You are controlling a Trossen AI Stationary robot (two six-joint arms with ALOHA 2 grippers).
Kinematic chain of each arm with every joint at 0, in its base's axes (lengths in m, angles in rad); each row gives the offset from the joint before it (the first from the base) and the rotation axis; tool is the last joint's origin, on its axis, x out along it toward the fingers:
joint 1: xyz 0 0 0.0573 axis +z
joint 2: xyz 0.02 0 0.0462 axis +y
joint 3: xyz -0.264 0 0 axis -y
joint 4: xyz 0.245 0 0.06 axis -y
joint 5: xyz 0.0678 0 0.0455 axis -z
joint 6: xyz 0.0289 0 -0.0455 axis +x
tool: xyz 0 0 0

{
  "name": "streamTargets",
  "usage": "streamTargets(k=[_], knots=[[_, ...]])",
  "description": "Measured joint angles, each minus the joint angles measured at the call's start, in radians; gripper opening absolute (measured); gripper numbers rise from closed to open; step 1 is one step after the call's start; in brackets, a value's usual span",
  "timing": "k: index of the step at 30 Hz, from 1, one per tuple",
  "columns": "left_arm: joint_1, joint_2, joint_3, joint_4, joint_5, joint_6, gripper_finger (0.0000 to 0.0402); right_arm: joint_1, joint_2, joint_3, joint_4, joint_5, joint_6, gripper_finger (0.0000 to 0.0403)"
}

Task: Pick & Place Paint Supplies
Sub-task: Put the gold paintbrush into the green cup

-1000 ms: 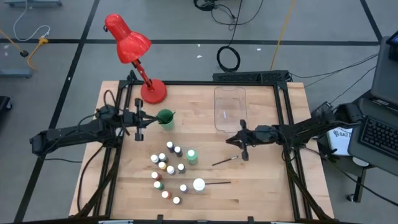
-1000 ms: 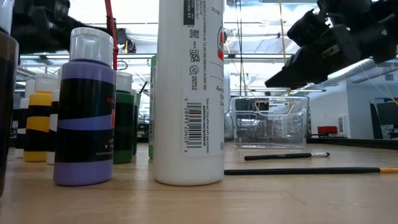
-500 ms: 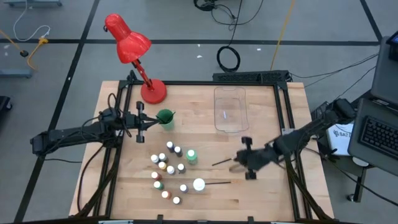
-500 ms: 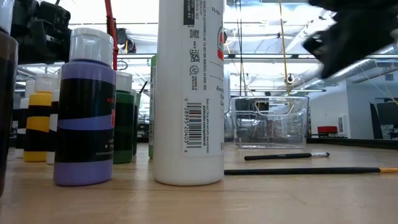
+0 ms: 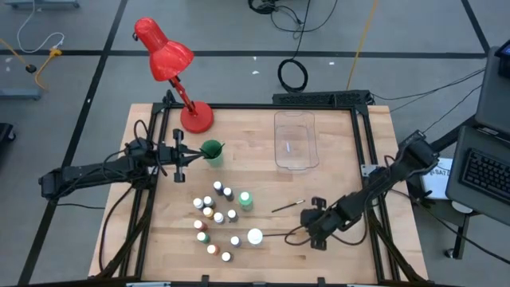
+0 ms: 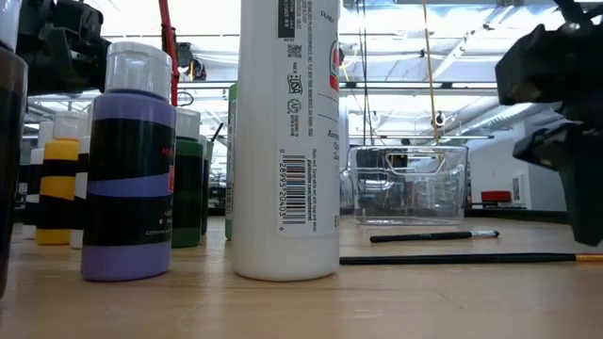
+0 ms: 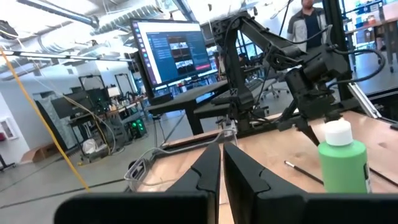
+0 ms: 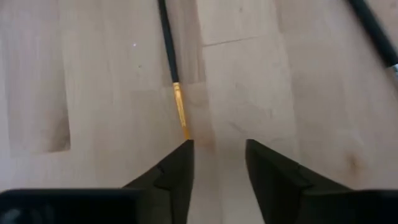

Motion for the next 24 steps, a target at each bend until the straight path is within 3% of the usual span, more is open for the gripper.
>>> streamTargets(k=[9, 15, 24], knots=[[0.000, 0.000, 0.000, -0.006, 0.000, 0.023, 0.0024, 0.000, 0.016, -0.001, 0.053, -0.021, -0.017, 0.0173], [0.000, 0.000, 0.000, -0.022, 0.000, 0.030, 0.0024, 0.011, 0.016, 0.000, 0.125, 0.013, -0.147, 0.0160], [0.000, 0.000, 0.000, -0.029, 0.000, 0.033, 0.0024, 0.095, 0.073, 0.000, 0.121, 0.155, -0.223, 0.0128]])
